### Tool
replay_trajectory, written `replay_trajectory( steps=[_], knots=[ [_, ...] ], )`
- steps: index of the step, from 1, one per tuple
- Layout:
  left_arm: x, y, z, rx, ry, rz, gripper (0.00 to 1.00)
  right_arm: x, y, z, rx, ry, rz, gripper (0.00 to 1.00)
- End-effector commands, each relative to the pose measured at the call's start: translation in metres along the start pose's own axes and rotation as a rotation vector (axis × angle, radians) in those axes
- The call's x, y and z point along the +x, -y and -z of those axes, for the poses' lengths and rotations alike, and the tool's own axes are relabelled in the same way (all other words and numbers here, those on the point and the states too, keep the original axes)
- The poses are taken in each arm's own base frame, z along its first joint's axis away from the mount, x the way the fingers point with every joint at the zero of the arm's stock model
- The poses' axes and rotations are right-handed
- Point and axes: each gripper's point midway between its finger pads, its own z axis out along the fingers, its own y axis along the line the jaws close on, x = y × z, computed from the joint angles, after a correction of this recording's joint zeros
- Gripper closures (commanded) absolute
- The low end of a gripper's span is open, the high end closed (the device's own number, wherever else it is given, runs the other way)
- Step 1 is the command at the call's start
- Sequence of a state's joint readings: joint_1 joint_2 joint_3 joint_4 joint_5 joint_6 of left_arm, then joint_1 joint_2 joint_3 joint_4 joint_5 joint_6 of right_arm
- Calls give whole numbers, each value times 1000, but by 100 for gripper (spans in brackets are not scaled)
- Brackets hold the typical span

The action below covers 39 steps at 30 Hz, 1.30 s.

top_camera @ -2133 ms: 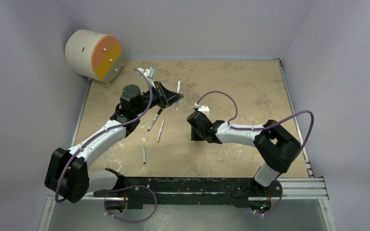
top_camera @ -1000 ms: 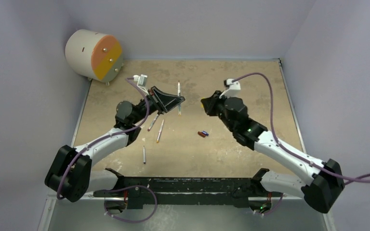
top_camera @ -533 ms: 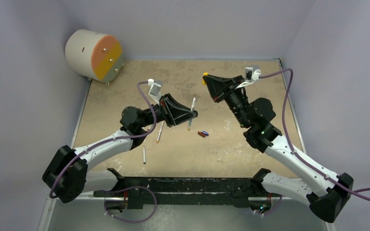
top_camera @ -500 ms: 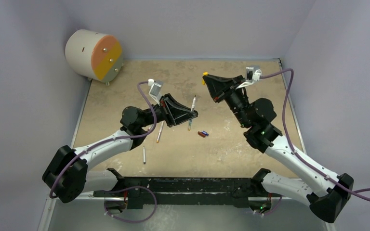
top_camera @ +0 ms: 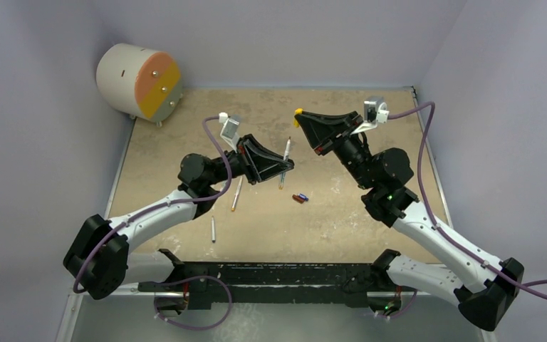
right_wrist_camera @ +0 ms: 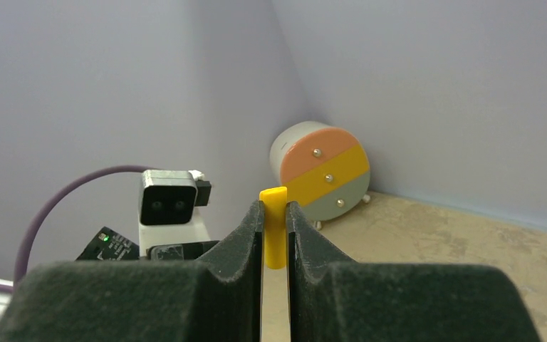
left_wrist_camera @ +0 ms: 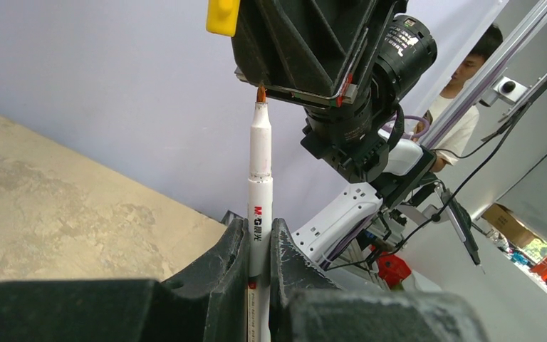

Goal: Insert the pens into the pen caps

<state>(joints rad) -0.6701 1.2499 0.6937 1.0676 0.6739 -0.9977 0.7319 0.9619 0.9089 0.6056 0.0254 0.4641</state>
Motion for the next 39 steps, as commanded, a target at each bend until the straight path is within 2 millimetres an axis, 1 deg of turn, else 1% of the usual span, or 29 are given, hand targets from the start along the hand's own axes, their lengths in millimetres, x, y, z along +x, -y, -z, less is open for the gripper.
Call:
replay_trajectory(
  steps=[1,5,14,18,28,31,36,39],
  knots=[
    [-15,10,-7,37,30,-68,100,-23,-17,1,-75,71,-6,100],
    [-15,9,-8,33,30,-70,100,-23,-24,2,-109,64,-4,100],
    [-17,6,-10,31,33,-79,100,-14,-27,4,-131,40,-20,100],
    [-19,7,-11,33,38,-85,100,-7,-22,5,-115,23,-23,100],
    [-21,6,-12,29,42,-90,100,2,-19,8,-115,9,-37,100],
    [-19,3,-13,21,37,-90,100,-1,-22,10,-125,18,-43,100],
    [-18,5,-13,32,33,-87,100,-10,-27,14,-137,29,-29,100],
    [-16,4,-11,30,28,-84,100,-27,-34,15,-155,58,-17,100]
  ],
)
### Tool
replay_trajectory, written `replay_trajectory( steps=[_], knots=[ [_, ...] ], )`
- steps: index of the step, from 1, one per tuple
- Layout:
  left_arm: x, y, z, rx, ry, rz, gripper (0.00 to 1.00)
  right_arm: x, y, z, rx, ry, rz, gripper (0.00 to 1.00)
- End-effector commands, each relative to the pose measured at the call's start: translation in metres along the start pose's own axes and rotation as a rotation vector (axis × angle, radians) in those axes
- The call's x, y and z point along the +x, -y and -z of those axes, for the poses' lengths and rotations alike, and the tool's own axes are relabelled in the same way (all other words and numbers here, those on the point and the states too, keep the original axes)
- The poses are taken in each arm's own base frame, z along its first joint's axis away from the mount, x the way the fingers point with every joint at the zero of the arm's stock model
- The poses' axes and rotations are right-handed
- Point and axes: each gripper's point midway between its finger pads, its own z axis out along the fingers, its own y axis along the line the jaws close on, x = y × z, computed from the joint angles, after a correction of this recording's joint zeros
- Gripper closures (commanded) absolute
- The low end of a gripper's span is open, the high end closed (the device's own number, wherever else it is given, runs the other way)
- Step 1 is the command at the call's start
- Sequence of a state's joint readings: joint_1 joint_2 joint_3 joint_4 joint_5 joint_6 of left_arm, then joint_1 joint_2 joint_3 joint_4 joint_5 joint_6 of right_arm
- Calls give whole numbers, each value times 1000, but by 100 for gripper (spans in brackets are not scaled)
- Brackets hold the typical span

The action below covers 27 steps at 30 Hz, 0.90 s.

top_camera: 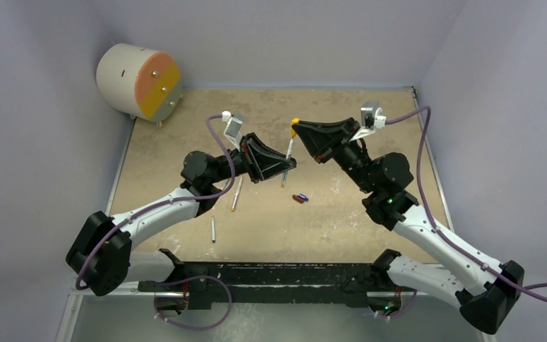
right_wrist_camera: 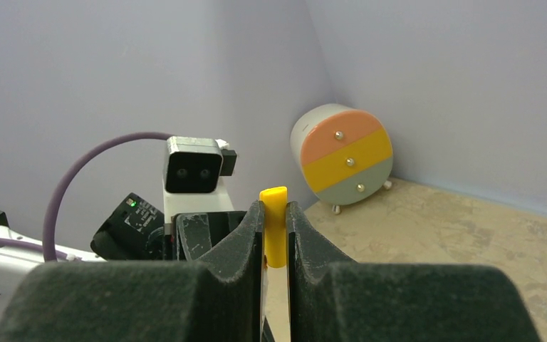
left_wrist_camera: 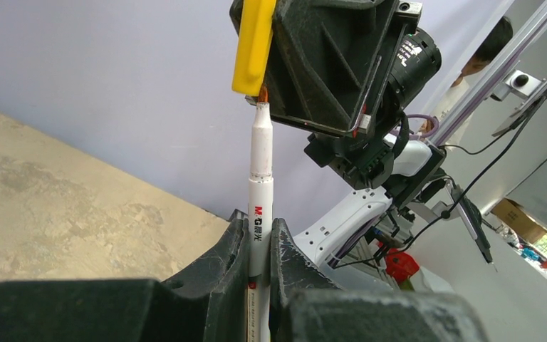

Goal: Insert the pens into the pen caps

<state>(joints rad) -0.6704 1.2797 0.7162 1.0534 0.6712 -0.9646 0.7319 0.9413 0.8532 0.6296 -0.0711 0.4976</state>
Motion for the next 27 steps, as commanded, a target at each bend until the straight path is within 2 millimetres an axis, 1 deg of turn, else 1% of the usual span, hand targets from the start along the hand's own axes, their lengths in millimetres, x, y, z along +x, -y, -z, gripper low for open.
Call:
replay_trajectory(
  steps=[1,3,5,12,17,23,27],
  knots=[
    [-16,12,-6,43,36,-63,100,-48,-26,5,-73,110,32,100],
    [-15,11,-5,39,33,-64,100,-53,-28,5,-74,113,41,100],
    [-15,11,-5,38,32,-66,100,-53,-28,5,-72,111,42,100],
    [-16,12,-6,41,34,-71,100,-41,-23,2,-71,92,40,100],
    [-17,17,-6,54,33,-73,100,-32,-22,-1,-76,72,30,100],
    [-19,19,-5,58,33,-78,100,-30,-23,-4,-89,63,28,100],
    [-18,18,-5,56,35,-78,100,-24,-20,-3,-78,53,21,100]
  ],
)
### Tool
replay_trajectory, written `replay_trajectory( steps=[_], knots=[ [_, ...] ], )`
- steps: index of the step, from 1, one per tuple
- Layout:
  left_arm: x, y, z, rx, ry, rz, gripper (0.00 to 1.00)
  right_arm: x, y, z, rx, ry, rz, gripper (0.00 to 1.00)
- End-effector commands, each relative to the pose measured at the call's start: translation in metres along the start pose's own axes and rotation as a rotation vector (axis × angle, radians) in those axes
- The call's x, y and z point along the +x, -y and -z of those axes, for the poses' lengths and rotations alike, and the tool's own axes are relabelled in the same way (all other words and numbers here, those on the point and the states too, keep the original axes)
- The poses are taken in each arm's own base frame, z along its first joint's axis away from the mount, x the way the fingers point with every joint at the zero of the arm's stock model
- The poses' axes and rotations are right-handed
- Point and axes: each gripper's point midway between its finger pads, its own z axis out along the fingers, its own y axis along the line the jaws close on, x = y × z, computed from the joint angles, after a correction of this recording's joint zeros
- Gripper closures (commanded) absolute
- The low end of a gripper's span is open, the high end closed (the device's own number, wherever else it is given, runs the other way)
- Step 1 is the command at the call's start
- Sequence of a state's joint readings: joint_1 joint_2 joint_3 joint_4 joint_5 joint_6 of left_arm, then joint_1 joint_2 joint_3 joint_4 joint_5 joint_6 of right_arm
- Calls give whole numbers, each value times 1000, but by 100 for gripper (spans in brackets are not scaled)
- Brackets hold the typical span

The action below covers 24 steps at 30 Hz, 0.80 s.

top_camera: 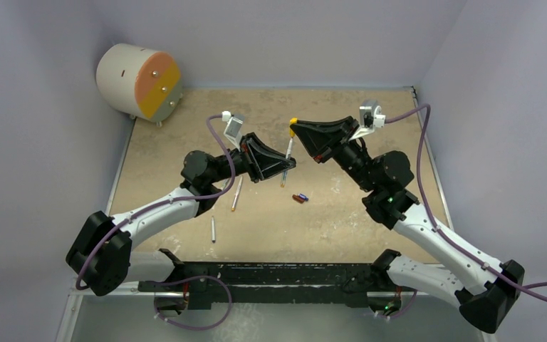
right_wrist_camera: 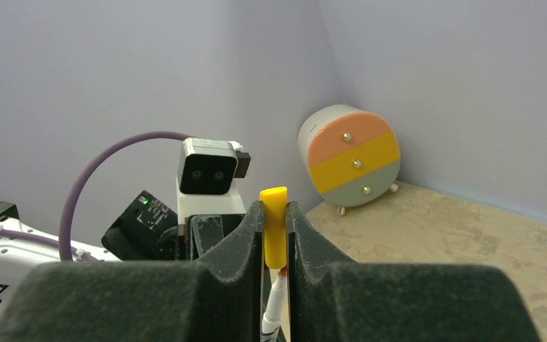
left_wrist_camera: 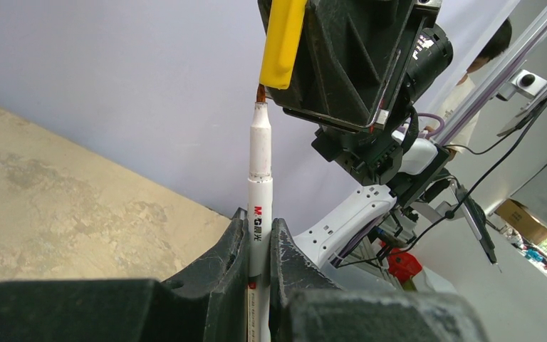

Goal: Insert the pens into the pen caps

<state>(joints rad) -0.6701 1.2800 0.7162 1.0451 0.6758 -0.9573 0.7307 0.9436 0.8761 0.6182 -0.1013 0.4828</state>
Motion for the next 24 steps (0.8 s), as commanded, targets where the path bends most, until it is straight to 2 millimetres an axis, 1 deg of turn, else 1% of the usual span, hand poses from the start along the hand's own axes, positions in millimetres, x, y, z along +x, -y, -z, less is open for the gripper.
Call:
replay_trajectory(
  steps=[1,9,19,21,24],
  knots=[
    [-21,20,-5,59,44,-77,100,-19,-12,0,-44,57,3,100],
    [-22,23,-5,66,41,-78,100,-22,-11,1,-33,67,-2,100],
    [-19,24,-4,69,28,-78,100,-38,-13,4,-21,106,23,100],
    [-20,24,-4,69,32,-82,100,-37,-13,3,-21,101,24,100],
    [-20,24,-4,68,33,-83,100,-31,-11,4,-19,85,21,100]
  ],
)
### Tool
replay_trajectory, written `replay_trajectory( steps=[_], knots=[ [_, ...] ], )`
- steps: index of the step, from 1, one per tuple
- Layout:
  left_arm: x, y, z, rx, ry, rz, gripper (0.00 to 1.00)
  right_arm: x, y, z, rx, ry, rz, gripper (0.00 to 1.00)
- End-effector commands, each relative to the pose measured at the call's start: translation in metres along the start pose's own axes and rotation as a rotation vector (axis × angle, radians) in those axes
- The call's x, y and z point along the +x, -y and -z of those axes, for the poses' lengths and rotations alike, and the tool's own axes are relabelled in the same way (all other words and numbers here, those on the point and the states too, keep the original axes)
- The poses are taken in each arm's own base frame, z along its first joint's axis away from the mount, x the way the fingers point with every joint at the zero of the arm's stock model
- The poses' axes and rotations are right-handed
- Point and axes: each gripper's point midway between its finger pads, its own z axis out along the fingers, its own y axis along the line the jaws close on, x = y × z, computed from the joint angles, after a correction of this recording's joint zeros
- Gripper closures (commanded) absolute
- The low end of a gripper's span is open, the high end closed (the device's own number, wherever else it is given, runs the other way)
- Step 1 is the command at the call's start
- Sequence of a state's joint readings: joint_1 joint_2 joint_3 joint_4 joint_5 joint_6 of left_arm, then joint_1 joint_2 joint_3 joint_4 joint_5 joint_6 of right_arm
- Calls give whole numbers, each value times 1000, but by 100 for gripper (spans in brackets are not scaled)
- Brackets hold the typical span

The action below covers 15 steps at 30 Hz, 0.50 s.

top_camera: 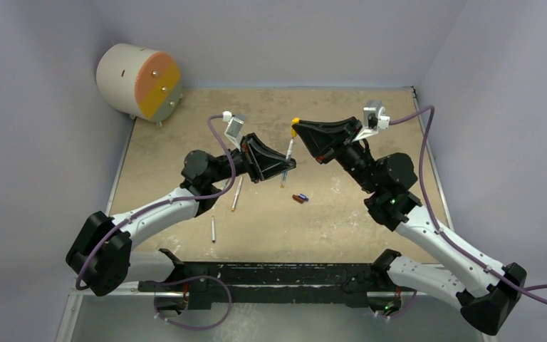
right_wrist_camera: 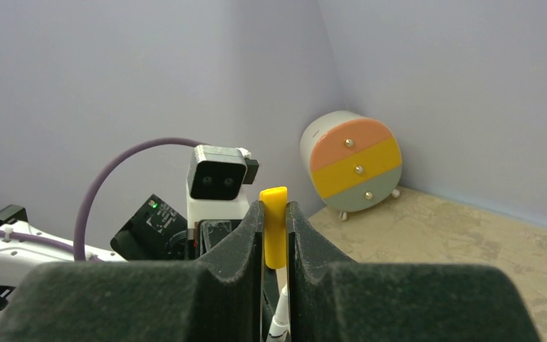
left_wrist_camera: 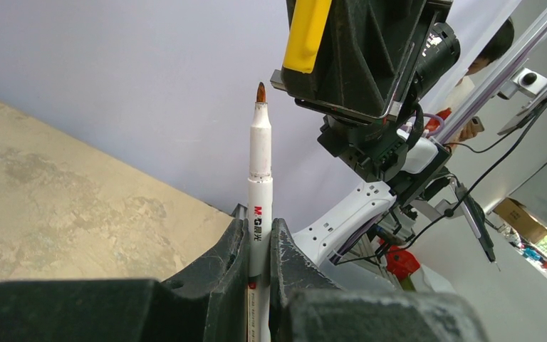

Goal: Insert the pens into the pen caps

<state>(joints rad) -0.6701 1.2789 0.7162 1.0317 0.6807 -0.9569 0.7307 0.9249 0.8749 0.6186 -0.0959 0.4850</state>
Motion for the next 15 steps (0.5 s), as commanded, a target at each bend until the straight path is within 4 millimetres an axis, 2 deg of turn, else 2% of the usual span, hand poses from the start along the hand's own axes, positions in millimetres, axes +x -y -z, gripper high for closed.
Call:
replay_trajectory(
  steps=[1,15],
  knots=[
    [-22,25,-5,74,42,-89,100,-22,-7,0,-14,63,16,100],
    [-26,35,-4,100,43,-102,100,-8,1,-3,3,37,14,100]
  ],
)
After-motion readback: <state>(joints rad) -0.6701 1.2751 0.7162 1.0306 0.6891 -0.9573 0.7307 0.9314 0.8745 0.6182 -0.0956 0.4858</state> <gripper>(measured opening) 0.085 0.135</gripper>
